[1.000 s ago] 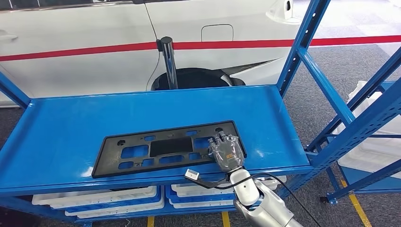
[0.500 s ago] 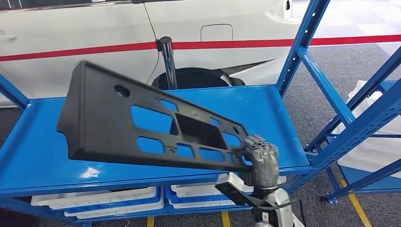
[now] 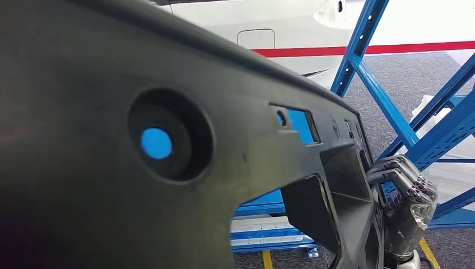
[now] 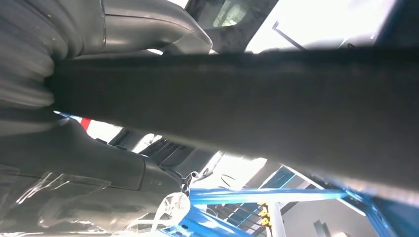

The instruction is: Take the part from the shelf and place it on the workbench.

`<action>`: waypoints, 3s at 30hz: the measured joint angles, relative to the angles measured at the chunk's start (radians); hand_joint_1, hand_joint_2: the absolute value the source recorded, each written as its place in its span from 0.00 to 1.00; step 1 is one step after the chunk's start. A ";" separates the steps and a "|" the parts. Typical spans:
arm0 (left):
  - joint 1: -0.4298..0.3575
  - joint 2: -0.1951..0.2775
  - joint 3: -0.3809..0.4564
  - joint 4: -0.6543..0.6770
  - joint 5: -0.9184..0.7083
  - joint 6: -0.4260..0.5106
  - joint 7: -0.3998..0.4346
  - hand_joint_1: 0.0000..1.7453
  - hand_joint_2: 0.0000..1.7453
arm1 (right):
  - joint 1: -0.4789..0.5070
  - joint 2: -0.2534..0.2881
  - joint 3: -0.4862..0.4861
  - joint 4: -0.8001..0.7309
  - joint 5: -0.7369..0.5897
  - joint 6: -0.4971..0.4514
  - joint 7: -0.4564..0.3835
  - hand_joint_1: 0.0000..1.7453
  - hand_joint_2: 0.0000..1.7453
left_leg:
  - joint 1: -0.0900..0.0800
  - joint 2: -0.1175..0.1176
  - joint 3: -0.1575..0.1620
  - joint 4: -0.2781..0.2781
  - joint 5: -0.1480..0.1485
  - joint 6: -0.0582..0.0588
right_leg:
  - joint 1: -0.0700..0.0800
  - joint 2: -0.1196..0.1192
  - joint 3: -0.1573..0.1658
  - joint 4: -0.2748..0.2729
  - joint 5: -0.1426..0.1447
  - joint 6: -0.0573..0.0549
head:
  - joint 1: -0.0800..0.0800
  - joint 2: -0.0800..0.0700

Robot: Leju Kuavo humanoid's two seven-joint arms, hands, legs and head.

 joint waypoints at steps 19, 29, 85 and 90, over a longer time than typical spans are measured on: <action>0.014 -0.001 0.055 0.000 0.025 -0.044 0.151 0.00 1.00 | 0.030 -0.033 -0.002 -0.030 -0.312 0.078 -0.100 1.00 1.00 | 0.000 0.000 0.000 0.000 0.000 0.000 | 0.000 -0.001 0.000 0.000 0.000 0.000 | -0.073 0.000; 0.014 -0.003 0.050 0.000 0.022 -0.033 0.140 0.00 1.00 | 0.046 -0.024 0.034 0.015 -0.326 0.227 -0.083 1.00 1.00 | 0.000 -0.001 -0.001 -0.001 0.000 0.000 | 0.001 -0.001 0.000 0.000 0.000 0.000 | -0.082 0.000; 0.011 -0.022 0.048 0.000 0.063 -0.054 0.154 0.00 1.00 | 0.030 0.027 0.150 0.159 -0.322 0.319 -0.055 1.00 1.00 | 0.024 0.000 -0.037 0.000 0.041 -0.042 | -0.031 0.009 -0.026 0.029 0.008 0.020 | -0.054 0.000; 0.013 -0.021 0.048 0.001 0.064 -0.054 0.154 0.00 1.00 | 0.031 0.027 0.150 0.159 -0.324 0.315 -0.055 1.00 1.00 | 0.030 0.003 -0.148 0.307 -0.173 -0.061 | -0.026 0.000 -0.082 0.030 0.050 -0.014 | -0.054 0.000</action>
